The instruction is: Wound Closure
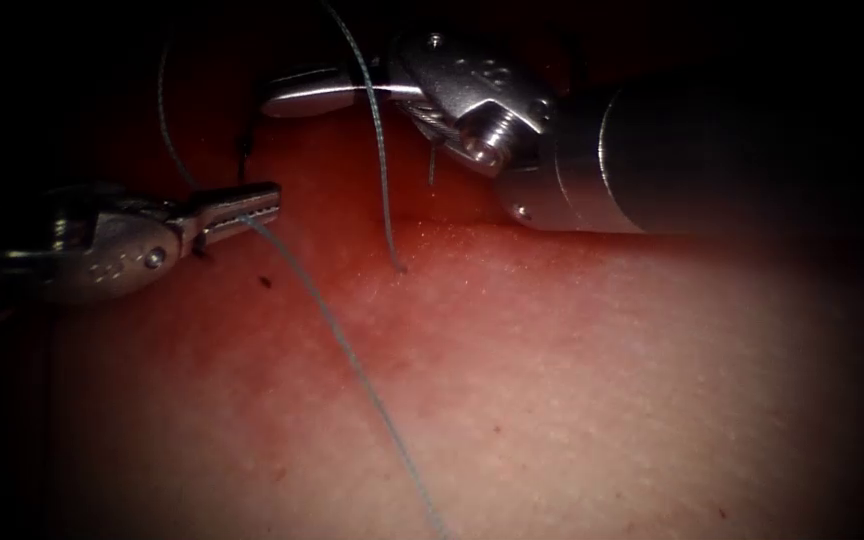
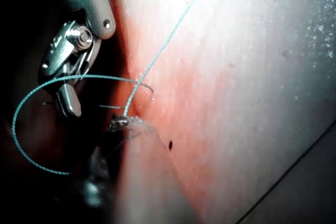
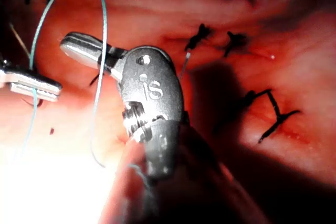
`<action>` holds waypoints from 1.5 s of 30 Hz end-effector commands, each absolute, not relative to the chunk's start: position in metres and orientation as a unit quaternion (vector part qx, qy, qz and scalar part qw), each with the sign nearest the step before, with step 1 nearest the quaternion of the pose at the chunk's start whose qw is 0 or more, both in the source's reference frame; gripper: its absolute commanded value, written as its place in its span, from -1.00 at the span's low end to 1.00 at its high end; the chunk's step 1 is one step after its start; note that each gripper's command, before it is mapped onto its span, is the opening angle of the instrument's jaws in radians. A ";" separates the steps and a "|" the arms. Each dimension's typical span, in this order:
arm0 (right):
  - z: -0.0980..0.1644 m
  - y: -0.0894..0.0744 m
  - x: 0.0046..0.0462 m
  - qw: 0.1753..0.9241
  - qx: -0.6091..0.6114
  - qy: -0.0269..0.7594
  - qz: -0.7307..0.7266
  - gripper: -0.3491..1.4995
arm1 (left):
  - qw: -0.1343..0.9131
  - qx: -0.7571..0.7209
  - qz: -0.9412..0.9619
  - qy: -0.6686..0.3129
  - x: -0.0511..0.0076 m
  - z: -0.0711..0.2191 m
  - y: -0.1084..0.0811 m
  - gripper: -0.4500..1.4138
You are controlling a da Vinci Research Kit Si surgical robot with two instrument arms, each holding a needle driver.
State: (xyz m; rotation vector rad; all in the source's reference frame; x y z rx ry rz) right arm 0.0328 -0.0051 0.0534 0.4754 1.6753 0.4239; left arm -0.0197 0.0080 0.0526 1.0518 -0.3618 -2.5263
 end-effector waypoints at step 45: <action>0.053 -0.003 0.0380 0.730 0.081 0.644 0.215 0.82 | 0.361 0.376 -0.847 -0.105 -0.0279 0.046 0.002 -1.00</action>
